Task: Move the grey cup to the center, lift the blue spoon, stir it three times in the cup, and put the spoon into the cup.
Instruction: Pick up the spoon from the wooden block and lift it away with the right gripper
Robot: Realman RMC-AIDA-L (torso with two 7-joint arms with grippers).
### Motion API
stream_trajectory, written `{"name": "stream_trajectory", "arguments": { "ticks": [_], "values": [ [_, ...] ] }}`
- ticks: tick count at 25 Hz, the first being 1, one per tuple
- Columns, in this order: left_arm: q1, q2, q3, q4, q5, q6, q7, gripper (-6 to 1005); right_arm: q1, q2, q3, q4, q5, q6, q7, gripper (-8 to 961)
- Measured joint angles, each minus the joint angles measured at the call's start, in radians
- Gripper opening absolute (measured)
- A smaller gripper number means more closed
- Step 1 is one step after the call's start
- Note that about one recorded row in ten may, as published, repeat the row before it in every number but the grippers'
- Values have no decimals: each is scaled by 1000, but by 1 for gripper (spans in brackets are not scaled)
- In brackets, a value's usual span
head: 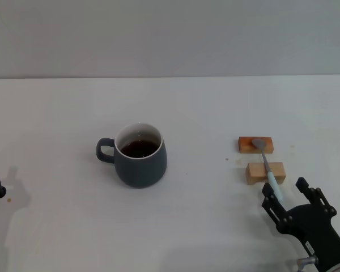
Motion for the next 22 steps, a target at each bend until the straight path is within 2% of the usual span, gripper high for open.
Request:
{"name": "stream_trajectory", "arguments": {
  "ticks": [13,18,22],
  "values": [
    [0,0,6,2,0,1,0,-2,1,-5,-10,4,-6,9,25,584],
    [0,0,7,2,0,0,0,-2,1,-5,-11,4,-7,12,25,414],
    [0,0,7,2,0,-2,0,-2,1,-5,-6,4,-8,20,25,419]
  ]
}}
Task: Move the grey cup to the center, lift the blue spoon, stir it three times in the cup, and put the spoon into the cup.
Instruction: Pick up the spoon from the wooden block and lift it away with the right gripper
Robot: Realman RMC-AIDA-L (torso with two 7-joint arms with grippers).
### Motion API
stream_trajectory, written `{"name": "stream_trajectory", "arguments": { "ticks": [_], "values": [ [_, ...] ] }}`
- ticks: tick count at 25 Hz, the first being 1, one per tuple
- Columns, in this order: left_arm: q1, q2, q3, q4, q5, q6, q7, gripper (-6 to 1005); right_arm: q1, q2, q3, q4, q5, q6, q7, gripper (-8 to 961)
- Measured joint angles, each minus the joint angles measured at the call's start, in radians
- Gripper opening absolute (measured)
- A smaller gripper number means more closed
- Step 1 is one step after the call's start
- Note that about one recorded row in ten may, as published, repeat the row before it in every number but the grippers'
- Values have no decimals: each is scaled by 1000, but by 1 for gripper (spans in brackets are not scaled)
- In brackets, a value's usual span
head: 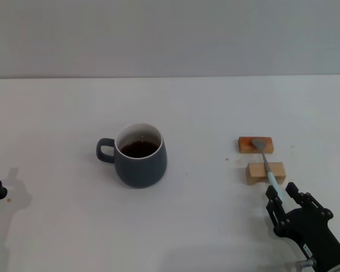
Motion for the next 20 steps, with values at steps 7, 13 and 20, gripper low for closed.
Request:
{"name": "stream_trajectory", "arguments": {
  "ticks": [7,13,20],
  "values": [
    [1,0,1,0,0,-1,0,-1,6,0,4,-2,0,9,0,420],
    [4,0,2,0,0,-2,0,-2,12,0,3,-1,0,10,0,421],
    [6,0,2,0,0,-2,0,-1,14,0,5,0,3,15,0,415]
  ]
}}
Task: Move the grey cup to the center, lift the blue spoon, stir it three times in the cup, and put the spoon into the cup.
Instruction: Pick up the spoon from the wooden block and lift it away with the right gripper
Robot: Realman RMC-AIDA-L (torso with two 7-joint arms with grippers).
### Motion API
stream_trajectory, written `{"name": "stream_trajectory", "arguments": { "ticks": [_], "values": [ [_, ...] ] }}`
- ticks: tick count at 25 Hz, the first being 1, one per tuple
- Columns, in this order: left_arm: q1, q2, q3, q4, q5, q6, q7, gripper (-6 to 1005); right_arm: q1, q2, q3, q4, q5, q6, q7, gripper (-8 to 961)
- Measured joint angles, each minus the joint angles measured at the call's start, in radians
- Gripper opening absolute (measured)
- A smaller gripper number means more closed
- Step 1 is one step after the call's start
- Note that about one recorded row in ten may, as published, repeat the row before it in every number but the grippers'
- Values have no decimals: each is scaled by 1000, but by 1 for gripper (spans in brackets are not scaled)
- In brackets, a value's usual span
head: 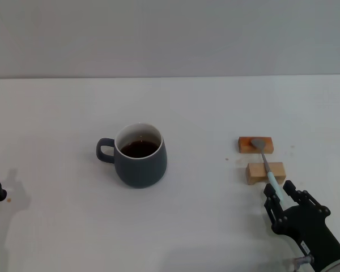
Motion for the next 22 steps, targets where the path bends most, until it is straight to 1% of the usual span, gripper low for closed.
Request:
{"name": "stream_trajectory", "arguments": {
  "ticks": [6,12,17,22],
  "values": [
    [4,0,0,0,0,0,0,-2,-1,-1,0,3,-1,-3,0,406],
    [7,0,-1,0,0,4,0,-1,-1,-2,0,4,-2,-4,1,340],
    [8,1,-1,0,0,4,-1,-2,1,-2,0,4,-3,-2,1,341],
    [9,1,-1,0,1,7,-2,-2,-2,-2,-1,4,-3,-1,2,308]
  ]
}}
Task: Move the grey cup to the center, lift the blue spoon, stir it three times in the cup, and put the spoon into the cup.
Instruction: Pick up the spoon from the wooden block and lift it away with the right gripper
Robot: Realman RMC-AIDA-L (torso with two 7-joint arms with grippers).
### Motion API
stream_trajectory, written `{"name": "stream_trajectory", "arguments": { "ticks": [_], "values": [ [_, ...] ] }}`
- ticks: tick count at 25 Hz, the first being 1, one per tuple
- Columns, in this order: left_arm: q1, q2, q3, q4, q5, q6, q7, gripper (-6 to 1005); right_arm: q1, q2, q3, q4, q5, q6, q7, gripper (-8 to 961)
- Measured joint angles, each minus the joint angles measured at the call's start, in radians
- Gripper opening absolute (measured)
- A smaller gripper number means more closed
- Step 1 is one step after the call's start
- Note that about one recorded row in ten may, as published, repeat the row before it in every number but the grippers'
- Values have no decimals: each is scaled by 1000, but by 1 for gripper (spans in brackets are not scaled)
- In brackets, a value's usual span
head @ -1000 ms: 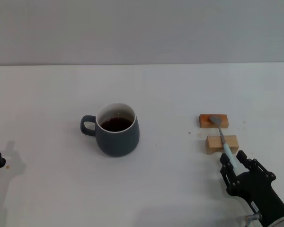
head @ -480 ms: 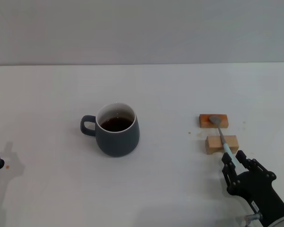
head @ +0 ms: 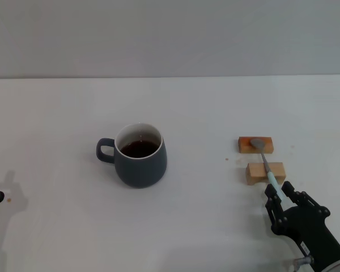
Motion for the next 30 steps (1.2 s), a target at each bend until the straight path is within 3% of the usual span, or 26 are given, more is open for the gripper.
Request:
{"name": "stream_trajectory", "arguments": {
  "ticks": [15,23,28,30],
  "values": [
    [11,0,1,-1,3,15,0,-2,-12,2,5,11,10,-1,0,208],
    [23,0,1,-3,4,16,0,-2,-23,-3,-6,37,2,-65,-12,163],
    [27,-1,3,-6,7,23,0,-2,-20,-34,-7,157,-13,-129,-104,163],
    [28,-1,4,-8,7,27,0,-2,-6,-68,0,255,-12,-127,-189,163]
  ]
}}
